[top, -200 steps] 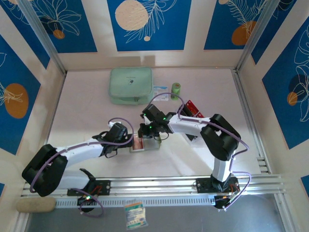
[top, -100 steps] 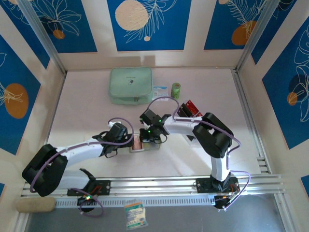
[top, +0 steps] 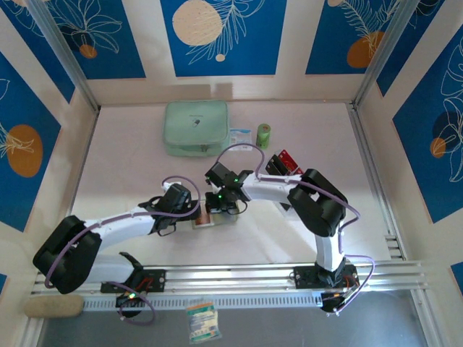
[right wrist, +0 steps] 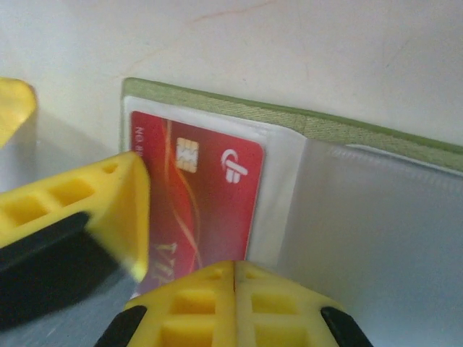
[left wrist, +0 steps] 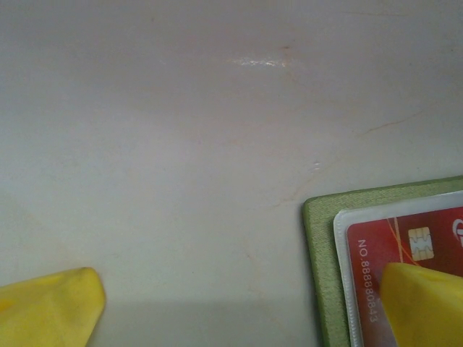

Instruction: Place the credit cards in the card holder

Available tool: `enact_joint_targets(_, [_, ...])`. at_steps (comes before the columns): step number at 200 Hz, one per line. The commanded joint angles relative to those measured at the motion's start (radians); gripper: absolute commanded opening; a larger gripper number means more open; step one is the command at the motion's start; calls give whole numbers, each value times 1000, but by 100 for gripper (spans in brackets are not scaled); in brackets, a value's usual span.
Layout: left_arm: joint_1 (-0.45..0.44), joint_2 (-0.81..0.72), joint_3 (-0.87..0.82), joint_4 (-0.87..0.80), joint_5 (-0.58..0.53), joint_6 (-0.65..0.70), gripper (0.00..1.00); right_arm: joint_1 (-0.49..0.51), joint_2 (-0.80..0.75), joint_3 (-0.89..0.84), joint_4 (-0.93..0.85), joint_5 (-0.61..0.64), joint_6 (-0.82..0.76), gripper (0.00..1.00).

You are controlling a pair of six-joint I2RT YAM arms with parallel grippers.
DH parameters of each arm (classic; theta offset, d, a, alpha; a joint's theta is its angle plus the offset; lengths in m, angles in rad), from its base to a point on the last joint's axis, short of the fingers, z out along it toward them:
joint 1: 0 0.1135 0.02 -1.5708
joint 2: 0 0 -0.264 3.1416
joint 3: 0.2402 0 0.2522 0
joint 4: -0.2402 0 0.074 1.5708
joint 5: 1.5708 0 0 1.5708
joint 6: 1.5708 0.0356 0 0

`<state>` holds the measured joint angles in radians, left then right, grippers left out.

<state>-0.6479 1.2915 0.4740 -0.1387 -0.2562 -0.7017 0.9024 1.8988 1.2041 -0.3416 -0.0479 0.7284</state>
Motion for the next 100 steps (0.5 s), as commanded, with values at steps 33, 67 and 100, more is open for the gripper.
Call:
enact_joint_targets(33, [15, 8, 7, -29, 43, 4, 100, -45, -212, -93, -62, 49, -36, 16])
enact_joint_targets(67, [15, -22, 19, -51, 41, 7, 100, -82, -266, -145, -113, 159, -62, 42])
enact_joint_targets(100, [14, -51, 31, -79, 33, 14, 100, -87, -240, -148, -149, 252, -84, 53])
